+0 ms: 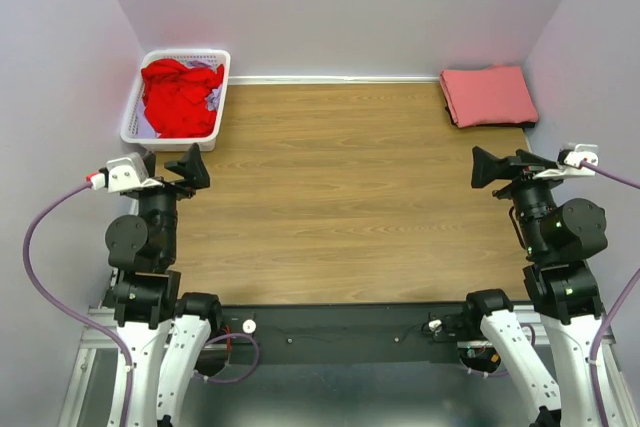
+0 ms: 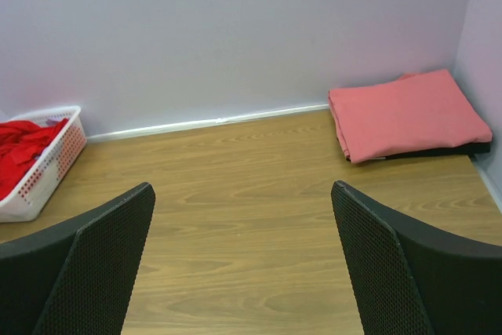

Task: Fold and stack the t-shirts
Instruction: Grab the tshirt from the pile, then move the tshirt to the center of the board

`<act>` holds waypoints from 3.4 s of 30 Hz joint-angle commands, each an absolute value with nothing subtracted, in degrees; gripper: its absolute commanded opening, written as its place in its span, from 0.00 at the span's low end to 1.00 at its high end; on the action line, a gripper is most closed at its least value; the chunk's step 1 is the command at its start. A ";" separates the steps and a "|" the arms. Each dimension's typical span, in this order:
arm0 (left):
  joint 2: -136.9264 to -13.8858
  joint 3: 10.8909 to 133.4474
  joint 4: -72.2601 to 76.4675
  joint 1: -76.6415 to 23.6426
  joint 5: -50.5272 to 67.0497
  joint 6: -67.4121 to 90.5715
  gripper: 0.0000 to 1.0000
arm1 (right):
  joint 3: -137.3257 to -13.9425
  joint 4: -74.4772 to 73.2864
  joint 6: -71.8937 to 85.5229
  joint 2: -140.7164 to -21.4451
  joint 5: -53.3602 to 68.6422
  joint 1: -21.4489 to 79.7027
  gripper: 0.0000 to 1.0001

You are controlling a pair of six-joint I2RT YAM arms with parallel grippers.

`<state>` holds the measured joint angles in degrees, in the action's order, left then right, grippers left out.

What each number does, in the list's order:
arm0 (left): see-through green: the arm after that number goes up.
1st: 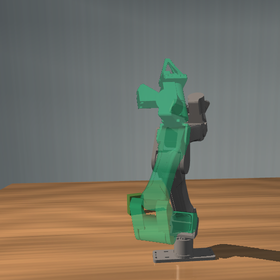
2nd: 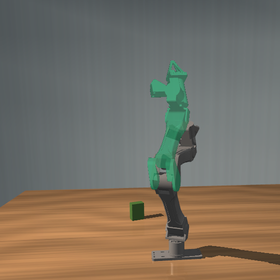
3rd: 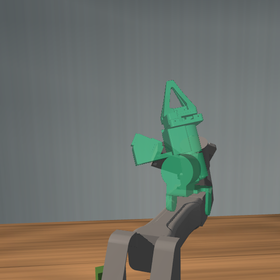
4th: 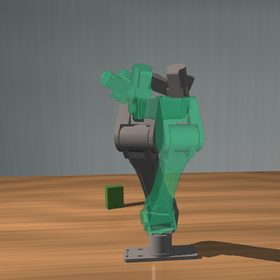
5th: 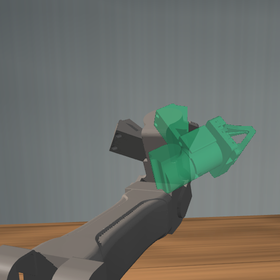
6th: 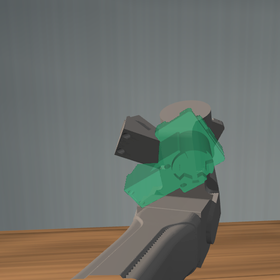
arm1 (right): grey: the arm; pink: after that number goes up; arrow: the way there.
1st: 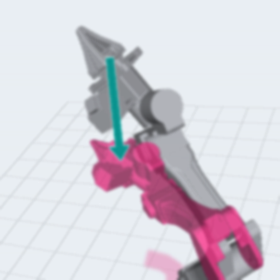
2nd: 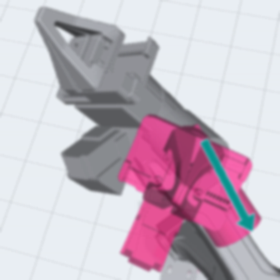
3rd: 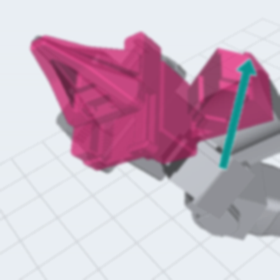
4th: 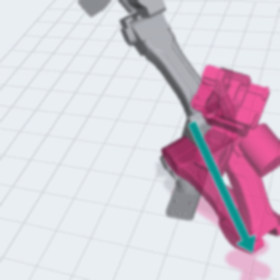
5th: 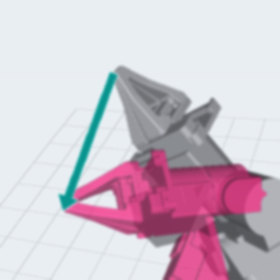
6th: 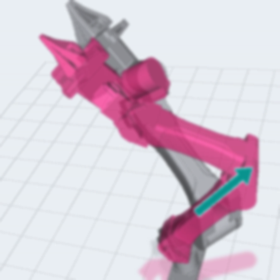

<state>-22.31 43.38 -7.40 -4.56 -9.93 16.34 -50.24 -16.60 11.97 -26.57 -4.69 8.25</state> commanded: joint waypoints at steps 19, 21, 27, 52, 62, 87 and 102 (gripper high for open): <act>-85.73 76.71 -20.03 -0.71 -23.72 22.25 0.98 | -41.13 -17.84 22.59 -24.26 4.48 9.23 1.00; -90.77 82.49 -22.75 2.17 -25.48 21.80 0.98 | -41.04 -18.02 22.06 -24.17 4.40 9.32 1.00; -106.59 95.33 -26.28 7.20 -28.82 19.43 0.96 | -41.13 -18.46 21.62 -24.69 4.92 9.49 1.00; -115.51 110.48 -22.24 10.37 -26.27 13.89 0.00 | -43.51 -19.86 21.45 -32.26 9.14 9.49 1.00; -95.38 110.92 -20.39 5.11 -22.59 11.08 0.00 | -43.94 -19.86 21.53 -32.43 10.19 9.49 1.00; -71.30 93.20 -11.52 -32.25 0.45 6.42 0.29 | -50.01 -22.41 13.54 -28.13 5.45 9.40 1.00; -58.36 47.83 -21.36 -32.08 -12.85 33.29 0.81 | -45.89 -28.30 21.52 -44.96 10.29 9.49 1.00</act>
